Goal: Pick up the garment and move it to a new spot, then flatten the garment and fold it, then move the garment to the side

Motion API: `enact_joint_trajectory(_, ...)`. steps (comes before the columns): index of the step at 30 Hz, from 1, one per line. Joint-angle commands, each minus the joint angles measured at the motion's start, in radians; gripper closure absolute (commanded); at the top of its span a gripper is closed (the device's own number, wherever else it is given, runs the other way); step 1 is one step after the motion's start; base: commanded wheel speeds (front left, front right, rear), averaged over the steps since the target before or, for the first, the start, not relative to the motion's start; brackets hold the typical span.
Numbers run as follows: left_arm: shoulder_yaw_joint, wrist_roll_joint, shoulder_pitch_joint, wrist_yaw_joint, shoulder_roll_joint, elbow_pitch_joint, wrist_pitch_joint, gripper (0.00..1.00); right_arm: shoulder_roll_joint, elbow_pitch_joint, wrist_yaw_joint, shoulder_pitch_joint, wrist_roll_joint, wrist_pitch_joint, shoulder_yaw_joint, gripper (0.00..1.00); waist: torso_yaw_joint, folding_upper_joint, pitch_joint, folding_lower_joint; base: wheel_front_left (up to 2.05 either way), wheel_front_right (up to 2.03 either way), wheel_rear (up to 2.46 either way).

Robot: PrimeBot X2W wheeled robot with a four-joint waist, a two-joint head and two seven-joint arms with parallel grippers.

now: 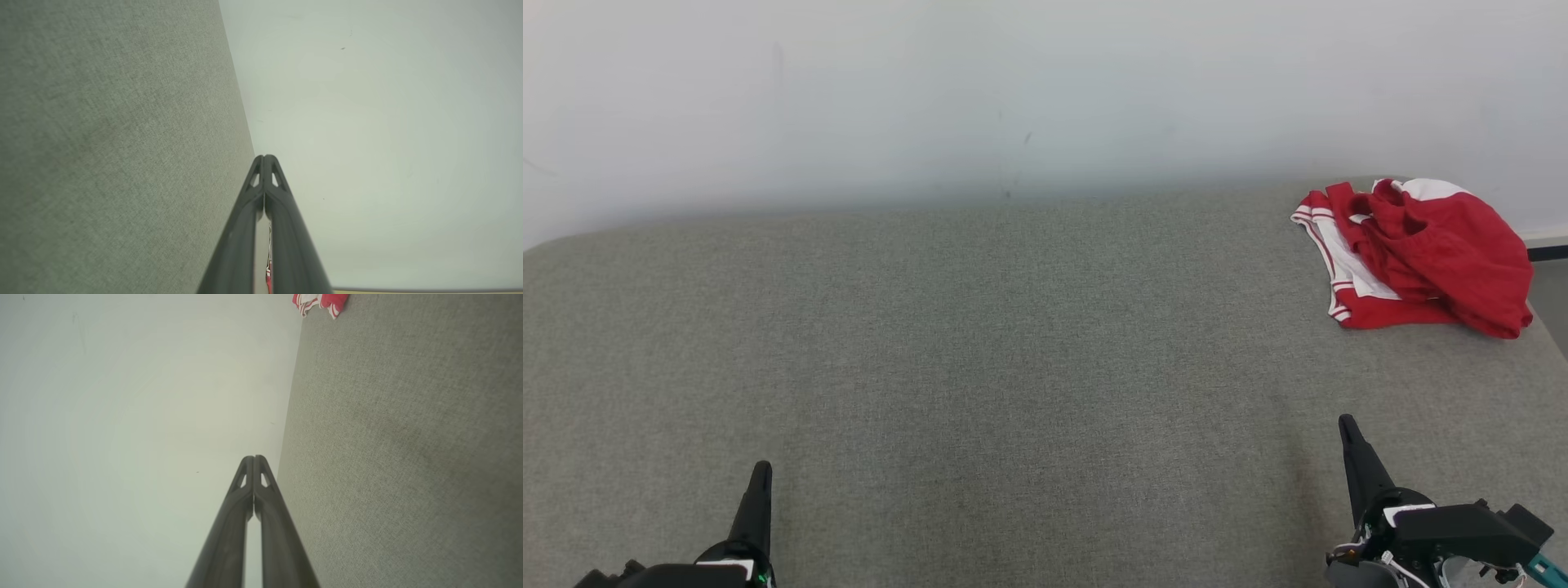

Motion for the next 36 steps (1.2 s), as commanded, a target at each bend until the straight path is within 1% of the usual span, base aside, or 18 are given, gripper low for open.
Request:
enact_joint_trajectory(1, 0.004, -0.025, -0.016, -0.009, 0.004, 0.000, 0.006, 1.00, 0.000, -0.005, -0.002, -0.006, 0.024, 0.008, -0.004, 1.00, 0.000, -0.0001, 0.000, 0.0000, 0.00, 0.00, 0.00)
enact_joint_trajectory(15, 0.009, -0.133, -0.031, -0.017, 0.005, 0.002, 0.033, 1.00, 0.001, -0.008, -0.002, -0.015, 0.138, 0.035, -0.016, 1.00, -0.001, -0.0001, -0.003, 0.0000, 0.00, 0.00, 0.00)
enact_joint_trajectory(36, 0.009, -0.134, -0.031, -0.017, 0.004, 0.002, 0.032, 1.00, 0.002, -0.008, -0.002, -0.015, 0.135, 0.036, -0.016, 1.00, -0.001, -0.0001, -0.003, 0.0000, 0.00, 0.00, 0.00)
